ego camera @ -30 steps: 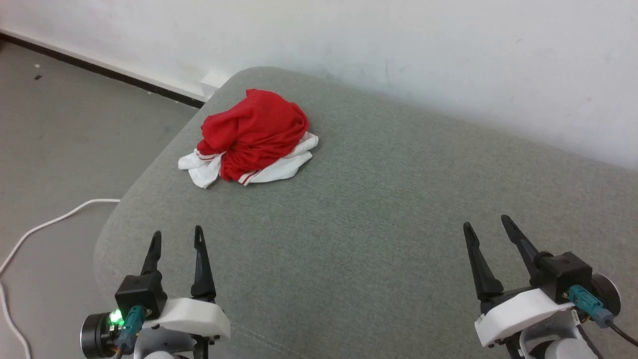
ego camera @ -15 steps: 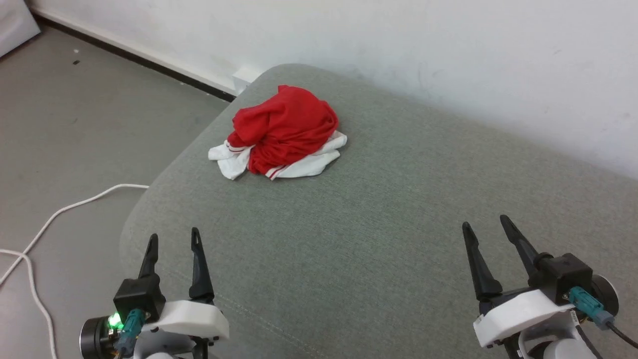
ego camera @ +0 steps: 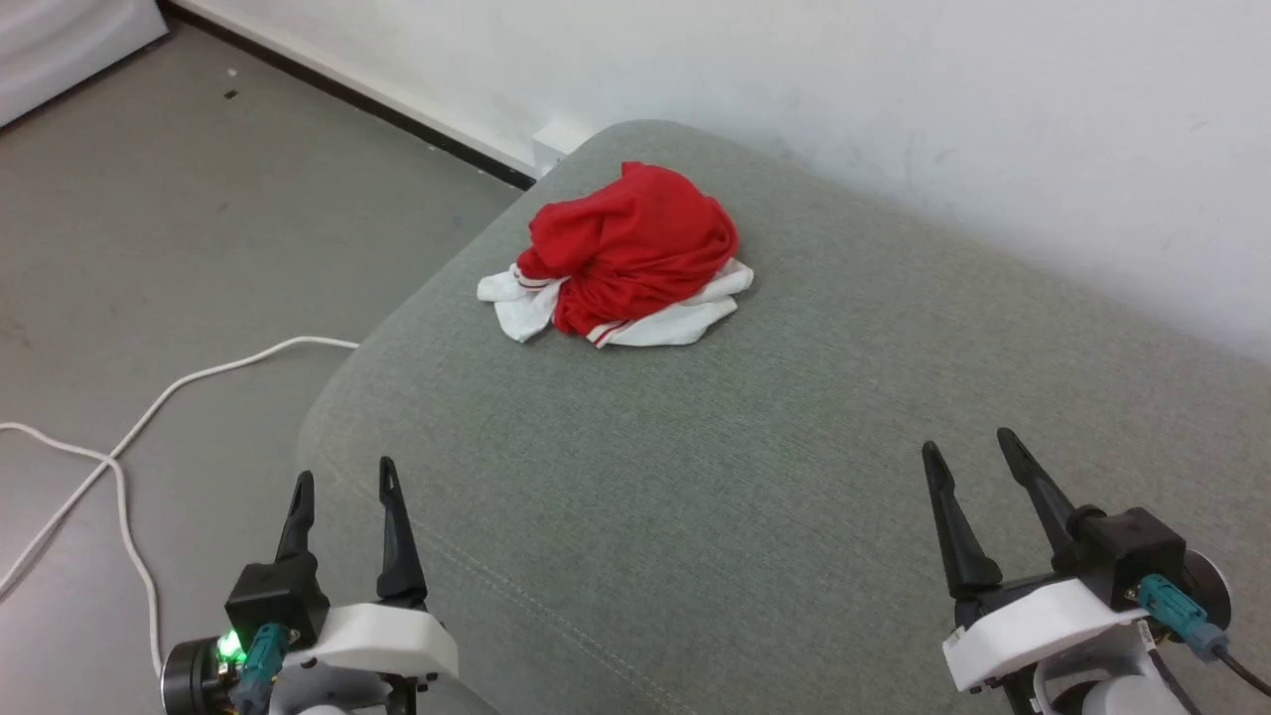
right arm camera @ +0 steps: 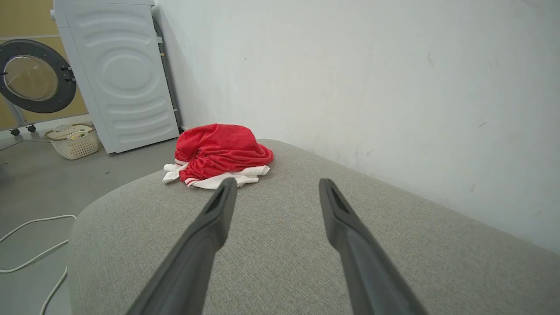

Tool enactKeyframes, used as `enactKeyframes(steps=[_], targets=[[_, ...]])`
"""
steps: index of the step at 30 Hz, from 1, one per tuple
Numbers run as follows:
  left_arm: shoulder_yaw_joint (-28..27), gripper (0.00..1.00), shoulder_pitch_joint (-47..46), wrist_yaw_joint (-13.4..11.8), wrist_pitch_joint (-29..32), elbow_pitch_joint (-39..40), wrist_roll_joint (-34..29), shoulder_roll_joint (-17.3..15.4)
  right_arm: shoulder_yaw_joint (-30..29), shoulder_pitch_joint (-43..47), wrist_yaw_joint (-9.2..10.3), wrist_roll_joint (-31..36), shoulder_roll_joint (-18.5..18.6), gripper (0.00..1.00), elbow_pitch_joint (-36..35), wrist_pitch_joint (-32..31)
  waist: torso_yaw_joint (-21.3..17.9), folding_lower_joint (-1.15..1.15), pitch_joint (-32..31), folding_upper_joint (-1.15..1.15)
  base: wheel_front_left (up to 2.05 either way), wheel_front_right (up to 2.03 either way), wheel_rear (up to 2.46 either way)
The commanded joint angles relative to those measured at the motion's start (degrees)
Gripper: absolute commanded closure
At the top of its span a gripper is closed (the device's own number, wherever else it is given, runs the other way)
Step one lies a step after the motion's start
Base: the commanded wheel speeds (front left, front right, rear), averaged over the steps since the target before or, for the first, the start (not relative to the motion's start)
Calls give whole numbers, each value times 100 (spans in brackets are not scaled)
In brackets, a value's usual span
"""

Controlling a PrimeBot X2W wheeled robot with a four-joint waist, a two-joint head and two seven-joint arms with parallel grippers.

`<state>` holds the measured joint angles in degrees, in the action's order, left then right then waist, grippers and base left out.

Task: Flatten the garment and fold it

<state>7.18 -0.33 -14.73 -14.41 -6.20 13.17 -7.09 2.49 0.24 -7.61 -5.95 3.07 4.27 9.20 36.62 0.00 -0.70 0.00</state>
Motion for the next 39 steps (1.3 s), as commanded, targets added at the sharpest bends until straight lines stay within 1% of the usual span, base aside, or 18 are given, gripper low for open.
enactKeyframes(steps=[1, 5, 8, 11, 15, 16, 20, 23, 26, 29, 32, 36, 39], targets=[[15, 0, 0, -46, -59, -27, 36, -43, 17, -72, 12, -36, -19, 0, 17, 60, 90, 0, 9, 0, 0, 0, 0], [23, 0, -61, 12, -54, -25, 90, -53, -15, -58, 12, -45, -19, 0, 11, 61, 107, 0, 28, 0, 0, 0, 0], [12, 0, -258, 117, -14, -34, 193, -74, -37, -65, 12, -26, -19, 0, 0, 54, 69, 0, 110, 0, 0, 0, 0], [3, 0, -668, 297, 180, -131, 364, -110, -1, -143, 12, 26, -19, 0, -38, 17, -71, 0, 304, 0, 0, 0, 0], [-25, 0, -1618, 559, 631, -478, 588, -219, 73, -326, 12, 127, -19, 0, -150, -65, -431, 0, 763, 0, 0, 0, 0], [-25, 0, -1618, 559, 631, -478, 588, -219, 73, -326, 12, 127, -19, 0, -150, -65, -431, 0, 763, 0, 0, 0, 0], [-206, 0, -2732, 797, 1153, -1112, 973, -321, 196, -581, 12, 274, -19, 0, -252, -153, -958, 0, 1393, 0, 0, 0, 0], [-448, 0, -3454, 970, 1554, -1594, 1411, -373, 276, -808, 12, 361, -19, 0, -310, -176, -1413, 0, 1867, 0, 0, 0, 0], [-644, 0, -4009, 1079, 2049, -1995, 1722, -579, 336, -1070, 12, 410, -19, 0, -369, -157, -1886, 0, 2348, 0, 0, 0, 0], [-776, 0, -4411, 1060, 2549, -2282, 1877, -843, 373, -1321, 12, 416, -19, 0, -388, -95, -2308, 0, 2775, 0, 0, 0, 0], [-963, 0, -4674, 935, 3124, -2499, 2087, -1076, 435, -1535, 12, 387, -19, 0, -328, -4, -2694, 0, 3126, 0, 0, 0, 0], [-1090, 0, -4761, 710, 4012, -2692, 2279, -1365, 480, -1712, 12, 244, -19, 0, -179, 152, -3117, 0, 3438, 0, 0, 0, 0], [-1171, 0, -4669, 529, 4650, -2707, 2419, -1534, 506, -1783, 12, 133, -19, 0, -48, 267, -3335, 0, 3541, 0, 0, 0, 0]])
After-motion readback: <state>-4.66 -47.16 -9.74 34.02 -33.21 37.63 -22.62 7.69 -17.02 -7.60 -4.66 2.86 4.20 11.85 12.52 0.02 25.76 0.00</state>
